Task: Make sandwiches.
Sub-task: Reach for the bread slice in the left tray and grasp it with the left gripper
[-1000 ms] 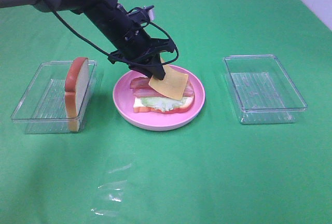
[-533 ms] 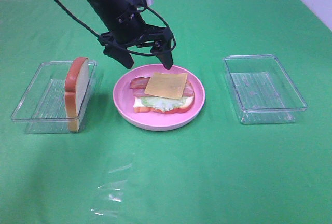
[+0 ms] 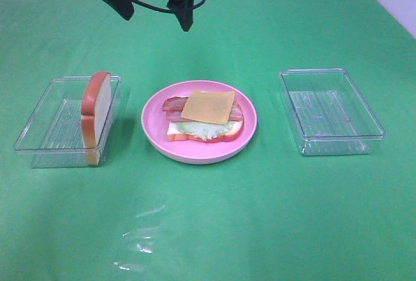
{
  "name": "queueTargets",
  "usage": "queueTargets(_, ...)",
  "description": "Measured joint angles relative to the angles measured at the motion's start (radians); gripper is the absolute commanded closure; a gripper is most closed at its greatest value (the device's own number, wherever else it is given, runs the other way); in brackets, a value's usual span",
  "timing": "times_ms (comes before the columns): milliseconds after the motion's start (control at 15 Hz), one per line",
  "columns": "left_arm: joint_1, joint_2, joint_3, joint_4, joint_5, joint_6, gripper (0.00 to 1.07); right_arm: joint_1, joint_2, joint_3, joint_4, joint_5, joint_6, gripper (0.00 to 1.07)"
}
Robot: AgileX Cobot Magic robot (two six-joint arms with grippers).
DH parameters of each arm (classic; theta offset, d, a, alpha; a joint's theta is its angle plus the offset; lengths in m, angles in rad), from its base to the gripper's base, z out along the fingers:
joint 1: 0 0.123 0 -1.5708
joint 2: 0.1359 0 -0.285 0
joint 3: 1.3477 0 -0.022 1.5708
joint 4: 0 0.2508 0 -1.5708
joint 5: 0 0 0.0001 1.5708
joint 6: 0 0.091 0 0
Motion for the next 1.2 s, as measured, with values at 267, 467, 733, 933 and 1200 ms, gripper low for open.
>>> queueTargets(267, 0.025, -0.19, 0.249, 0.056, 0.004, -0.048, 0.04, 0.0, 0.0, 0.0, 0.0, 0.0, 0.0, 0.1)
queueTargets(467, 0.061, -0.238, 0.361, 0.057, 0.006, -0.081, 0.04, 0.0, 0.0, 0.0, 0.0, 0.0, 0.0, 0.1)
queueTargets(733, 0.068, -0.202, 0.44, 0.042, 0.012, -0.09, 0.04, 0.0, 0.0, 0.0, 0.0, 0.0, 0.0, 0.1)
queueTargets(933, 0.068, -0.139, 0.441, 0.041, 0.013, -0.094, 0.04, 0.0, 0.0, 0.0, 0.0, 0.0, 0.0, 0.1)
queueTargets(1200, 0.069, -0.081, 0.454, 0.041, 0.011, -0.101, 0.04, 0.0, 0.0, 0.0, 0.0, 0.0, 0.0, 0.1)
